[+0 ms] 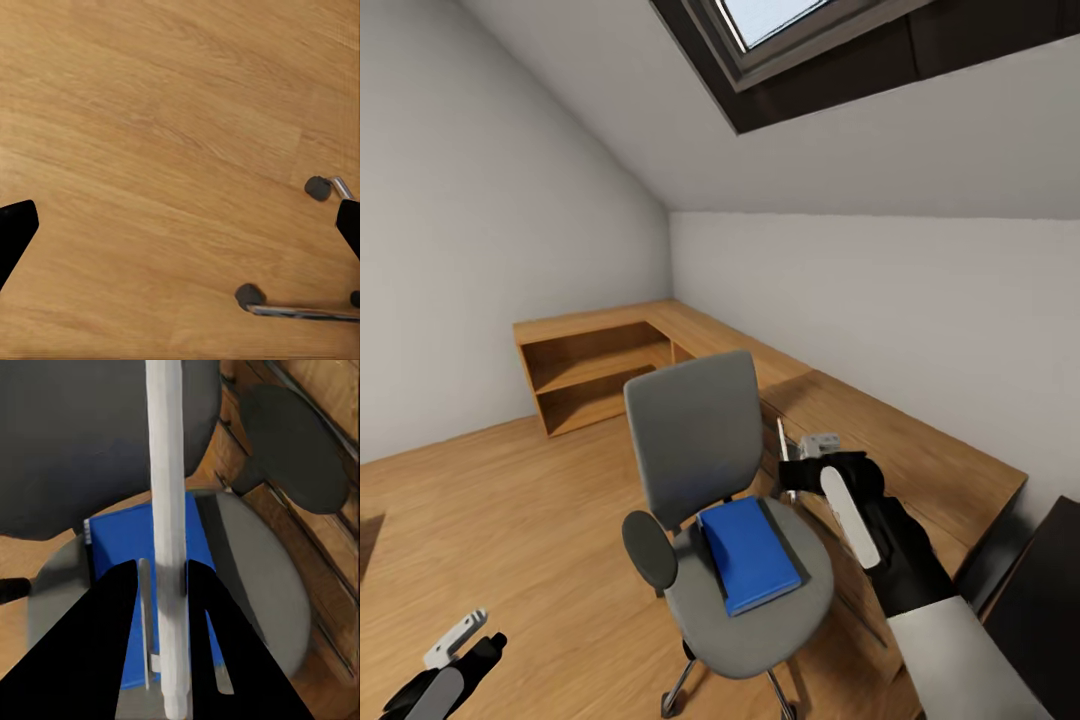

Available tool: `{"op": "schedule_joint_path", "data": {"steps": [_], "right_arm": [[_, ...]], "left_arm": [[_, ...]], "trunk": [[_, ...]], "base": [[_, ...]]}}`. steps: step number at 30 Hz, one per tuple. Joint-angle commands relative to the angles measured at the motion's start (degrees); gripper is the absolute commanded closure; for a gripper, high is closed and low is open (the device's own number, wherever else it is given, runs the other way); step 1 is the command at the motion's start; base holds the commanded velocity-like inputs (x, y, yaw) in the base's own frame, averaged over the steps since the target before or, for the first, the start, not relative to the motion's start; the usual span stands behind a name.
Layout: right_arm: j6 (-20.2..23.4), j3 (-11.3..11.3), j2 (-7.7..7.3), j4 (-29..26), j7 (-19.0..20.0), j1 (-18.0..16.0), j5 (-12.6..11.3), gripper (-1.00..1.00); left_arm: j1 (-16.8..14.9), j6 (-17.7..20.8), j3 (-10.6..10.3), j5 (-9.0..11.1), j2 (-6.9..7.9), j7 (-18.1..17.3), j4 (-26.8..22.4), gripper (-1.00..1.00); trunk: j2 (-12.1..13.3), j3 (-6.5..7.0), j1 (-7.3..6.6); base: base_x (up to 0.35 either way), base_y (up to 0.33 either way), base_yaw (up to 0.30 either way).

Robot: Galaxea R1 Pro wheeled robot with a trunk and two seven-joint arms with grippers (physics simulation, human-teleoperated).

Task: In the bedroom, organize the workspace by keeping the computer under the desk, ensuring the monitor is on the desk, placing the keyboard on the desk next to the monitor, placing the mouse on the desk next to the keyboard, moving the folder from the swivel chair onto the desk next to the mouse, stacking the notebook on top of the folder with the pen on top of the notebook, and positioning the swivel chair next to the desk.

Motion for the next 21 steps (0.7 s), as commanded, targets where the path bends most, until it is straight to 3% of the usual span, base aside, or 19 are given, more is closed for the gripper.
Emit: {"op": "schedule_joint_path", "data": {"steps": [1,4,10,11,13,17,18,21], "right_arm": [[0.36,-0.09,-0.02,-2.59,-2.2,0.02,-0.65,1.0],[0.55,-0.24,-0.04,-6.38,-5.89,0.45,-0.83,1.0],[0.44,-0.35,-0.03,-11.6,-9.56,2.24,-0.99,1.0],[0.26,-0.42,-0.02,-12.95,-10.14,3.39,-1.01,1.0],[0.19,-0.47,-0.03,-13.14,-10.22,3.7,-1.01,1.0],[0.15,-0.54,-0.04,-13.32,-10.35,4.62,-1.0,1.0],[-0.36,-2.85,0.05,-13.59,-10.55,6.23,-1.01,1.0],[-0.44,-3.82,0.04,-13.6,-10.57,6.37,-1.01,1.0]], "left_arm": [[-0.01,0.24,0.04,0.41,-0.03,0.32,0.12,-1.0],[-0.01,0.23,0.04,0.36,-0.07,0.32,0.39,-1.0],[-0.01,0.21,0.03,0.44,-0.16,0.28,1.34,-1.0],[-0.01,-0.01,0.03,0.16,-0.31,-0.03,6.78,-1.0],[-0.01,-0.69,-0.02,0.06,-0.37,-0.12,8.95,-1.0],[-0.01,-5.75,-0.25,-0.01,-0.67,-0.19,12.91,-1.0],[-0.01,-12.32,-2.83,0.06,-1.19,-0.23,17.78,-1.0],[-0.01,-12.61,-3.1,0.06,-1.22,-0.23,18.02,-1.0]], "trunk": [[0.38,0.12,-0.23],[1.58,0.66,-0.88],[3.99,1.74,-2.2],[4.39,1.92,-2.42],[5.19,2.27,-2.86],[6.8,2.99,-3.74],[7.2,3.19,-3.96],[8.4,3.81,-4.62]], "base": [[0.0,0.0,0.0],[0.0,0.0,0.0],[0.0,0.0,0.0],[0.0,0.0,0.0],[0.0,0.0,0.0],[0.0,0.0,0.0],[0.0,0.0,-0.103],[0.0,0.0,-0.169]]}}
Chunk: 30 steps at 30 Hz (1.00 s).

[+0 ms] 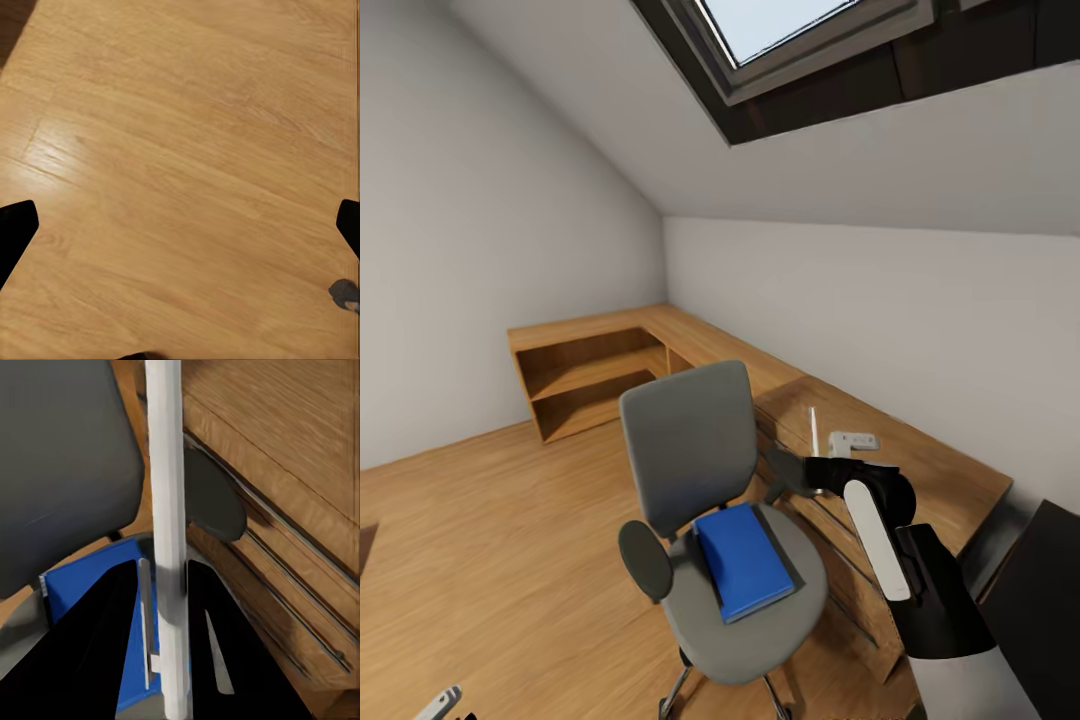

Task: In the bedroom, organize the workspace by keeping the computer under the desk, ensuring the monitor is on the desk, placing the keyboard on the desk next to the monitor, placing the mouse on the desk next to the keyboard, moving the folder from the swivel chair onto the desk next to the mouse, stacking the notebook on top of the folder with the pen on top of the notebook, and positioning the swivel chair next to the desk.

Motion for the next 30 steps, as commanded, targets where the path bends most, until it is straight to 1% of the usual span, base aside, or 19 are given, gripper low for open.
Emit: {"op": "schedule_joint_path", "data": {"steps": [1,6,12,21,25,26,27,30], "right_arm": [[0.1,-0.29,0.01,-0.03,-0.62,-0.02,-0.62,1.0],[0.08,-1.1,-0.06,-0.05,-0.63,0.03,-0.56,1.0],[0.12,-2.83,-0.08,-0.01,-0.63,0.04,-0.55,1.0],[0.16,-3.37,-0.08,0.05,-0.63,0.04,-0.43,1.0],[0.1,-3.79,-0.08,0.14,-0.67,0.04,-0.3,1.0],[0.07,-7.61,-0.07,0.59,-0.7,0.04,-0.18,1.0],[0.07,-8.45,-0.07,0.79,-0.71,0.04,-0.17,1.0],[0.07,-9.89,-0.08,1.08,-0.71,0.04,-0.12,1.0]], "left_arm": [[0.0,-0.22,-0.1,0.47,0.0,0.18,-0.02,-1.0],[0.0,-0.36,-0.22,0.53,-0.01,0.18,0.1,-1.0],[0.0,-0.38,-0.3,0.55,-0.01,0.18,0.62,-1.0],[0.0,-0.31,-0.37,0.56,-0.01,0.18,1.64,-1.0],[0.0,-0.35,-0.38,0.47,-0.01,0.12,3.83,-1.0],[0.0,-1.34,-1.0,0.38,-0.48,0.04,8.47,-1.0],[0.0,-1.71,-1.13,0.38,-0.54,-0.01,8.87,-1.0],[0.0,-3.53,-1.74,0.38,-0.7,-0.68,10.16,-1.0]], "trunk": [[0.38,0.15,-0.23],[2.38,1.16,-1.32],[4.79,2.25,-2.64],[8.4,3.86,-4.62],[10.0,4.58,-5.5],[10.41,4.76,-5.72],[10.81,4.94,-5.94],[12.01,5.48,-6.59]], "base": [[0.0,0.0,-0.211],[0.0,0.0,-0.251],[0.0,0.0,-0.246],[0.0,0.0,-0.05],[0.0,0.0,-0.005],[0.0,0.0,-0.047],[0.0,0.0,-0.11],[0.0,0.0,-0.162]]}}
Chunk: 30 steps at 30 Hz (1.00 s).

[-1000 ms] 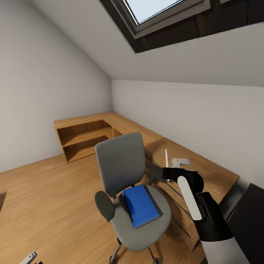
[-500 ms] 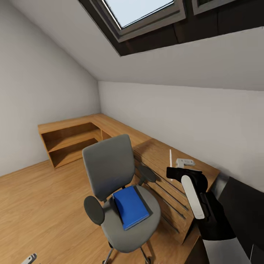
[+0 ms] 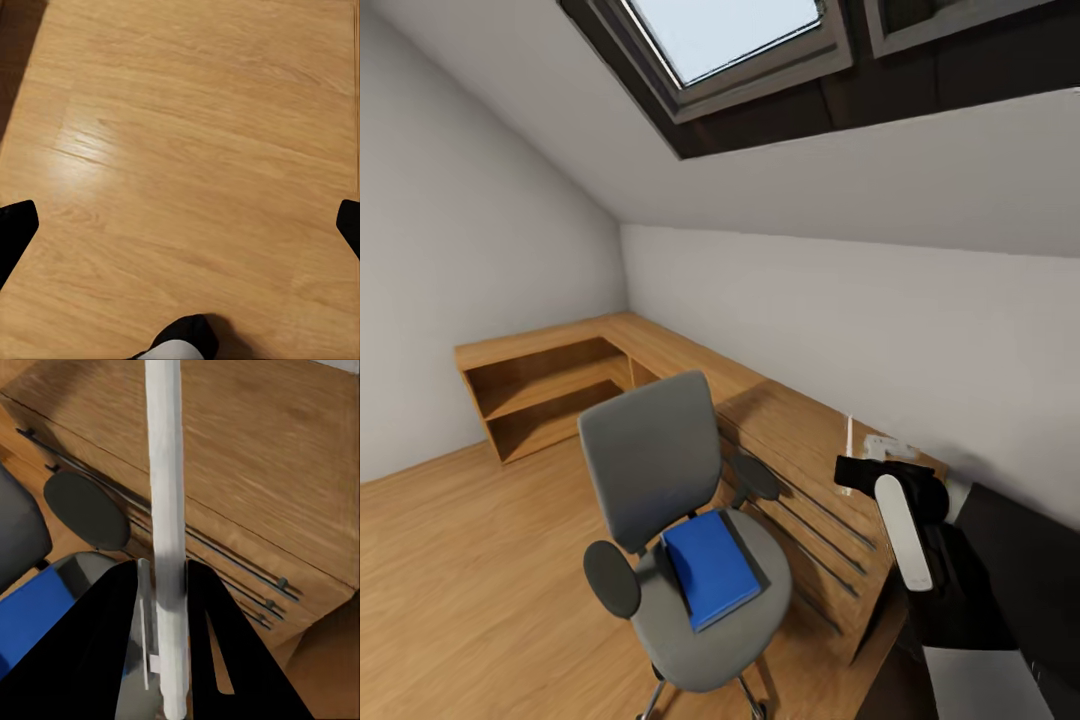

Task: In the bedroom, organize the workspace by keeping the computer under the desk, ensuring the monitor is on the desk, placing the keyboard on the desk next to the monitor, placing the mouse on the desk next to the keyboard, moving the folder from the swivel chair onto the desk next to the mouse, stacking the notebook on top of the folder with the pen on top of the notebook, and positioning the swivel chair next to the desk.

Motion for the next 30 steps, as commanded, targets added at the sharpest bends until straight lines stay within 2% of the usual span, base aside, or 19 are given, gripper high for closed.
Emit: {"op": "schedule_joint_path", "data": {"steps": [1,4,5,11,24,28,30], "right_arm": [[0.11,-1.02,0.04,0.18,-0.55,-0.06,-0.67,1.0],[0.11,-2.49,-0.02,1.43,-0.6,-0.06,-0.57,1.0],[0.11,-3.26,-0.49,3.58,-1.08,-0.06,-0.54,1.0],[-0.63,-3.78,-1.88,7.97,-2.13,-0.06,-0.66,1.0],[-3.66,-4.89,-2.82,13.91,-2.31,-0.16,-0.61,1.0],[-4.82,-4.93,-2.92,16.95,-2.31,-0.28,-0.6,1.0],[-5.65,-4.94,-2.94,20.17,-2.28,-0.49,-0.57,1.0]], "left_arm": [[-0.01,-1.02,-0.55,0.39,-0.03,-0.52,0.44,-1.0],[-0.01,-2.07,-1.51,0.38,-0.07,-3.02,1.11,-1.0],[-0.01,-2.51,-2.36,0.47,-0.07,-6.65,1.44,-1.0],[-0.01,-2.94,-2.91,0.49,-0.02,-11.21,2.42,-1.0],[-0.01,-4.61,-3.01,0.62,-0.03,-11.95,2.9,-1.0],[-0.01,-4.65,-3.01,0.67,-0.01,-11.95,2.9,-1.0],[-0.01,-4.66,-3.01,0.7,-0.05,-11.96,2.9,-1.0]], "trunk": [[0.37,0.12,-0.22],[1.57,0.65,-0.88],[1.97,0.83,-1.1],[4.38,1.91,-2.42],[9.59,4.25,-5.27],[11.2,4.96,-6.15],[11.6,5.14,-6.37]], "base": [[0.0,0.0,-0.211],[0.0,0.0,-0.233],[0.0,0.0,-0.258],[0.0,0.0,-0.275],[0.0,0.0,-0.291],[0.0,0.0,-0.279],[0.0,0.0,-0.163]]}}
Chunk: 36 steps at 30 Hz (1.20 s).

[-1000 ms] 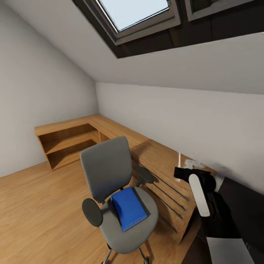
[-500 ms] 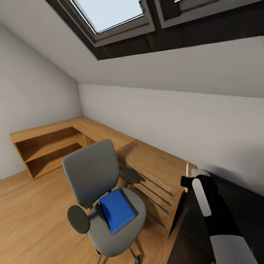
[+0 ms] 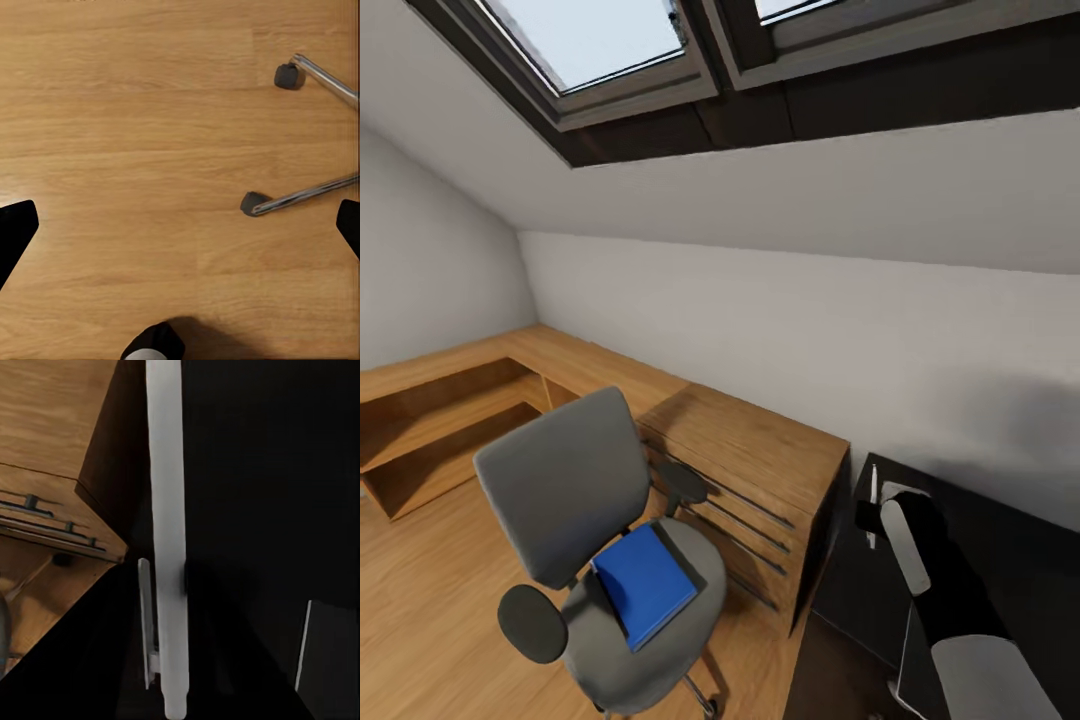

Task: In the bedroom, organize the workspace by keeping the computer under the desk, ensuring the monitor is on the desk, placing the keyboard on the desk next to the monitor, placing the mouse on the desk next to the keyboard, moving the folder from the swivel chair onto the desk next to the mouse, stacking the notebook on top of the folder with the pen on top of the notebook, and positioning the swivel chair next to the desk.

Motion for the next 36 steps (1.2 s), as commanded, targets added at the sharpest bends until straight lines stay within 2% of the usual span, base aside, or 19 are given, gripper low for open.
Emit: {"op": "schedule_joint_path", "data": {"steps": [1,4,6,9,15,23,25,36], "right_arm": [[-0.04,0.04,0.02,1.04,-0.53,-0.09,-0.62,1.0],[-0.71,0.21,0.12,3.02,-0.48,-0.16,-0.63,1.0],[-3.71,0.44,0.15,5.83,-0.43,-0.31,-0.63,1.0],[-5.69,0.56,0.1,8.41,-0.41,-0.92,-0.64,1.0],[-6.97,0.62,0.13,12.38,-0.34,-2.38,-0.64,1.0],[-7.68,0.65,0.12,14.54,-0.32,-2.86,-0.64,1.0],[-8.86,0.64,0.03,20.51,-0.2,-5.7,-0.62,1.0],[-10.81,0.64,-0.26,23.12,-0.14,-6.63,-0.55,1.0]], "left_arm": [[-0.01,-0.12,-0.43,0.27,0.0,0.33,-0.04,-1.0],[-0.01,-0.15,-0.43,0.28,-0.01,0.33,0.21,-1.0],[-0.01,-0.19,-0.43,0.28,-0.02,0.33,0.49,-1.0],[-0.01,-0.2,-0.42,0.29,-0.01,0.33,0.57,-1.0],[-0.01,-0.21,-0.42,0.29,0.04,0.33,0.62,-1.0],[-0.01,-0.26,-0.42,0.29,0.06,0.37,0.65,-1.0],[-0.01,-0.28,-0.42,0.29,0.11,0.6,0.65,-1.0],[-0.01,-0.29,-0.4,0.29,0.15,0.75,0.65,-1.0]], "trunk": [[-0.06,-0.08,0.01],[-0.06,-0.08,0.01],[-0.06,-0.08,0.01],[-0.06,-0.08,0.01],[-0.06,-0.08,0.01],[-0.06,-0.08,0.01],[-0.06,-0.08,0.01],[-0.06,-0.08,0.01]], "base": [[0.0,0.0,-0.081],[0.0,0.0,-0.047],[0.0,0.0,-0.014],[0.0,0.0,-0.007],[0.0,0.0,-0.002],[0.0,0.0,0.0],[0.0,0.0,0.0],[0.0,0.0,0.0]]}}
